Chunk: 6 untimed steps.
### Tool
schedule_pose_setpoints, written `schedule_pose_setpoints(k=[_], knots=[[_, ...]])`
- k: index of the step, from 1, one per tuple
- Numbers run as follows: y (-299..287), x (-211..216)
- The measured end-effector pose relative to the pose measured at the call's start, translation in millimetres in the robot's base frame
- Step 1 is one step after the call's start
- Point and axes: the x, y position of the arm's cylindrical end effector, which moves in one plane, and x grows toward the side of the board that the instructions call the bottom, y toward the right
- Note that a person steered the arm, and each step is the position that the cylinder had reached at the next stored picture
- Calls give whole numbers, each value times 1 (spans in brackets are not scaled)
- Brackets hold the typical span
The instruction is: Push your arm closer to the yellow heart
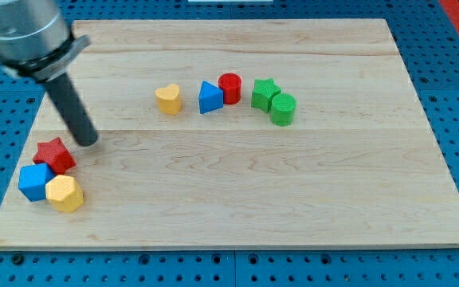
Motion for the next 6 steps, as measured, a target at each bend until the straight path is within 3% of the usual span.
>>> schedule_pose_setpoints(k=[3, 6], knots=[[97, -1], [108, -51]])
